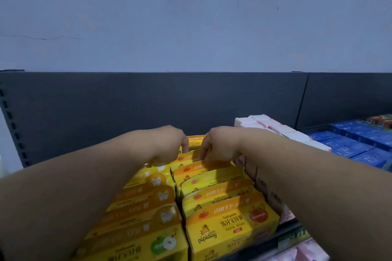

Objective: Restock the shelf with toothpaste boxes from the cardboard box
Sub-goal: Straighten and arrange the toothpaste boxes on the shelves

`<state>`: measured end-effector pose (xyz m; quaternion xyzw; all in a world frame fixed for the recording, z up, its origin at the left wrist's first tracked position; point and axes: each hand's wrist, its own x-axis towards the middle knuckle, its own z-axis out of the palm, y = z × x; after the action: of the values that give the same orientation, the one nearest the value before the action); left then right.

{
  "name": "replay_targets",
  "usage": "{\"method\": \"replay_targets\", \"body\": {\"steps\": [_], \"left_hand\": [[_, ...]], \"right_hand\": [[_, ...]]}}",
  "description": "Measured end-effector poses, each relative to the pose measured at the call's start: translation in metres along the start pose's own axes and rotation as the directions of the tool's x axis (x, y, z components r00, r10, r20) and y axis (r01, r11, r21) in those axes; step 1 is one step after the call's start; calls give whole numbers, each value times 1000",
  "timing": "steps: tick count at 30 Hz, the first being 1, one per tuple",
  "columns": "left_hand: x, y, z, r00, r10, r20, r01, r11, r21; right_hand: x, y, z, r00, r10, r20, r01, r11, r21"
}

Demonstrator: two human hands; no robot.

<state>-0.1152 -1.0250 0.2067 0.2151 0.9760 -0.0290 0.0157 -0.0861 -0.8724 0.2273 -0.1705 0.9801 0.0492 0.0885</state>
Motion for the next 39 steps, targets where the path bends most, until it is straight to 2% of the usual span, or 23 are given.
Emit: {"method": "replay_targets", "body": {"steps": [2, 4, 6, 9, 12, 15, 18, 23, 30, 35, 39], "left_hand": [[2, -5, 3, 998, -12, -67, 6, 997, -82], [8, -10, 8, 992, -14, -122, -3, 990, -139], [13, -12, 13, 993, -11, -118, -14, 978, -209], [16, -12, 15, 1000, 3, -30, -13, 952, -307], [19, -12, 14, 999, 4, 43, 12, 933, -359], [23, -14, 14, 999, -32, 21, 38, 916, -400], [30, -17, 16, 996, -81, -26, 65, 919, -388], [42, -18, 19, 990, -129, 55, 139, 962, -234], [41, -14, 16, 995, -68, 66, 73, 994, -77], [28, -9, 5, 994, 24, 104, -4, 983, -185], [12, -11, -5, 996, 4, 84, 17, 968, -251]], "right_hand": [[3, 4, -1, 989, 49, -139, -41, 997, 66], [7, 6, -2, 974, 114, -194, -100, 992, 83], [10, 1, -2, 984, 129, -122, -124, 991, 42], [13, -7, 2, 994, 108, 4, -108, 994, -33], [13, -9, 3, 995, 92, 31, -90, 993, -75], [14, -8, 1, 995, 95, 35, -92, 992, -88], [15, -7, 2, 995, 87, 47, -83, 992, -90], [14, -7, 3, 995, 84, 46, -81, 994, -69], [10, -7, 6, 992, 110, 65, -105, 992, -72], [-1, -10, 7, 993, 108, 52, -105, 992, -69], [-6, -9, 3, 996, 92, 20, -90, 994, -62]]}}
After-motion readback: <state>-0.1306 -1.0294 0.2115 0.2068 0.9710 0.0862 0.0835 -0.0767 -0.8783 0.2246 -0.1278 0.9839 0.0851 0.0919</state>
